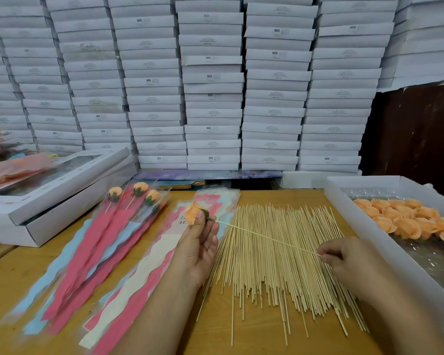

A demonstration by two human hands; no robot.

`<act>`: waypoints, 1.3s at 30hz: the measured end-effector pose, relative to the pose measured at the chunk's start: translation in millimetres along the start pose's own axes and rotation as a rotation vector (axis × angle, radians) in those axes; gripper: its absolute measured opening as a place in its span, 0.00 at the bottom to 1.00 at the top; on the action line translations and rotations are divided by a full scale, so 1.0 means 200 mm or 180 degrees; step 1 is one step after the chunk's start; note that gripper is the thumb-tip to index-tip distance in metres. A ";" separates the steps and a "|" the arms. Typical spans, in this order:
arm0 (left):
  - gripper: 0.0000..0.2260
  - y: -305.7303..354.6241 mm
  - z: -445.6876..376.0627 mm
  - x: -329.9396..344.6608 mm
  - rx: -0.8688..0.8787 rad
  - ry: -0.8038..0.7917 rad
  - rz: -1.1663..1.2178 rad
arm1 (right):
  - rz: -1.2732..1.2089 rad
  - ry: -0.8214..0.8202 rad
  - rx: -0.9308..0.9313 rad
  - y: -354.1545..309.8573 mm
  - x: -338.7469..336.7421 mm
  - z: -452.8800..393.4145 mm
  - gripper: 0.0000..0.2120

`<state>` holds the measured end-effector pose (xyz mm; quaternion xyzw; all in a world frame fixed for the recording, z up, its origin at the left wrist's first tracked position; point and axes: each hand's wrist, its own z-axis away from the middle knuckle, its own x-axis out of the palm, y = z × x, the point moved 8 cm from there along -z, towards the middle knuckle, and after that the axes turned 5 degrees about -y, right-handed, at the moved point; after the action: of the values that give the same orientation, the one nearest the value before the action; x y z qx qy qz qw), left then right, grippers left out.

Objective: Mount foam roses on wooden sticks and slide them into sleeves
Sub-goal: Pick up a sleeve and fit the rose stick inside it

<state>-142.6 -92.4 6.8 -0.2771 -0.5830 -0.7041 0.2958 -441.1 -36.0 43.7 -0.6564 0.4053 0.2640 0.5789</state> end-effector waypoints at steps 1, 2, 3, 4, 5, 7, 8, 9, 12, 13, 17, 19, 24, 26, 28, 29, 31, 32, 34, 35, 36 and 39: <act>0.19 0.00 0.00 0.00 -0.0005 -0.0001 0.0002 | 0.0004 0.0000 -0.0008 0.00 0.00 0.00 0.08; 0.19 0.00 0.00 0.00 -0.0010 -0.0002 0.0004 | 0.0010 0.0001 -0.0010 0.00 0.00 0.00 0.08; 0.19 0.00 0.00 0.00 -0.0012 -0.0003 0.0004 | 0.0013 -0.0001 -0.0009 0.00 0.00 0.00 0.08; 0.19 0.00 0.00 0.00 -0.0014 -0.0004 0.0004 | 0.0006 -0.0004 -0.0005 0.00 0.00 0.00 0.08; 0.19 0.00 0.00 0.00 -0.0016 -0.0005 0.0003 | -0.0008 -0.0005 0.0001 0.00 0.01 0.00 0.08; 0.19 0.00 0.00 0.00 -0.0023 0.0000 0.0006 | -0.0035 -0.0006 0.0017 0.01 0.01 0.00 0.08; 0.19 0.00 0.00 0.00 -0.0023 0.0003 0.0014 | -0.0040 -0.0008 0.0018 0.01 0.01 0.00 0.08; 0.19 0.00 0.00 0.00 -0.0021 0.0007 0.0023 | -0.0040 -0.0011 0.0014 0.01 0.01 0.00 0.08; 0.19 0.00 0.00 0.00 -0.0021 0.0010 0.0038 | -0.0037 -0.0008 -0.0008 0.01 0.01 0.00 0.08; 0.20 -0.01 0.00 0.00 -0.0021 0.0000 0.0042 | -0.0037 -0.0003 -0.0010 0.01 0.01 0.00 0.08; 0.23 -0.01 0.00 0.00 -0.0010 -0.0010 0.0052 | -0.0035 0.0013 -0.0008 0.02 0.01 -0.01 0.07; 0.23 -0.01 0.00 0.00 -0.0015 -0.0008 0.0056 | -0.0046 0.0006 0.0015 0.02 0.02 -0.01 0.08; 0.23 -0.01 -0.01 0.00 -0.0014 0.0010 0.0066 | -0.0014 -0.0023 0.0035 0.02 0.02 -0.01 0.07; 0.24 -0.01 -0.01 0.00 -0.0022 0.0000 0.0056 | -0.0004 -0.0032 0.0065 0.02 0.02 -0.01 0.07; 0.25 -0.02 0.00 0.00 -0.0046 -0.0026 0.0032 | 0.0017 -0.0057 0.0086 0.02 0.03 -0.01 0.07; 0.25 -0.02 0.00 0.00 -0.0057 -0.0042 0.0027 | 0.0026 -0.0078 0.0088 0.01 0.03 -0.01 0.07; 0.24 -0.02 0.00 0.01 -0.0070 -0.0062 0.0036 | 0.0005 -0.0134 0.0089 0.00 0.03 0.00 0.08; 0.24 -0.02 0.00 0.01 -0.0073 -0.0061 0.0054 | -0.0006 -0.0164 0.0083 0.00 0.03 0.00 0.09; 0.22 -0.02 0.00 0.01 -0.0066 -0.0053 0.0110 | 0.0001 -0.0238 0.0043 -0.02 0.04 0.01 0.08; 0.21 -0.02 0.00 0.01 -0.0057 -0.0058 0.0134 | 0.0014 -0.0264 0.0003 -0.03 0.05 0.01 0.08; 0.20 -0.01 0.00 0.01 -0.0046 -0.0064 0.0153 | 0.0017 -0.0272 -0.0046 -0.05 0.05 0.01 0.08; 0.17 -0.01 0.00 0.01 -0.0021 -0.0067 0.0184 | -0.0149 -0.0216 -0.0163 -0.09 0.04 0.03 0.10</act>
<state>-145.3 -91.8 7.2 -0.3022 -0.5755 -0.6942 0.3090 -420.7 -32.2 45.3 -0.6710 0.3630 0.2828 0.5814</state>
